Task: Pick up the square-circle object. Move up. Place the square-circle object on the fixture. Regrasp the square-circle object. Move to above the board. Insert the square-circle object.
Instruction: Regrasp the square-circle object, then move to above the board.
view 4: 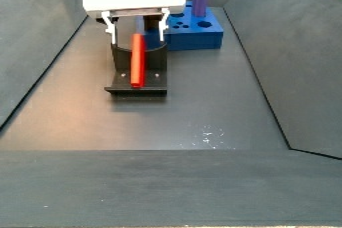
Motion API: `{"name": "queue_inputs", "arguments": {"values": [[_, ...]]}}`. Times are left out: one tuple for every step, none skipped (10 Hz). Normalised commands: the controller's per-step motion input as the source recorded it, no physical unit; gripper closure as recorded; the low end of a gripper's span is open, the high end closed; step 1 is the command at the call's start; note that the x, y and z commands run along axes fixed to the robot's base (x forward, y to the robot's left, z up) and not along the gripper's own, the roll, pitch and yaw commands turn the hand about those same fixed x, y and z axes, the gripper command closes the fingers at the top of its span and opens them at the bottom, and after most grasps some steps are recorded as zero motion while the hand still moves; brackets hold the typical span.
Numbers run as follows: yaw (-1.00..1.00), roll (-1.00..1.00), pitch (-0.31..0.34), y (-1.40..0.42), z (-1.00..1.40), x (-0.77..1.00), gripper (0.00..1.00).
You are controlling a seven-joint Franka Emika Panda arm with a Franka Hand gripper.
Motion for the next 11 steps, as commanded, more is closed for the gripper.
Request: {"name": "queue_inputs", "arguments": {"values": [[-0.02,0.08,0.008,0.0,-0.69,0.06,0.0],[0.0,0.0,0.0,0.0,0.0,0.0,1.0],[-0.07,0.16,0.201,0.07,1.0,0.35,1.0],[-0.07,0.14,0.208,0.07,1.0,0.35,1.0],[-0.02,0.12,0.229,0.06,1.0,0.34,1.0],[0.05,0.07,0.239,0.05,1.0,0.33,1.0],[0.09,0.04,0.238,0.05,1.0,0.32,1.0],[0.13,0.01,0.226,0.04,1.0,0.31,1.0],[0.17,-0.01,0.193,0.04,1.0,0.29,1.0],[0.19,-0.03,0.157,0.03,1.0,0.28,1.0],[0.2,-0.03,0.139,0.03,1.0,0.27,1.0]]}}
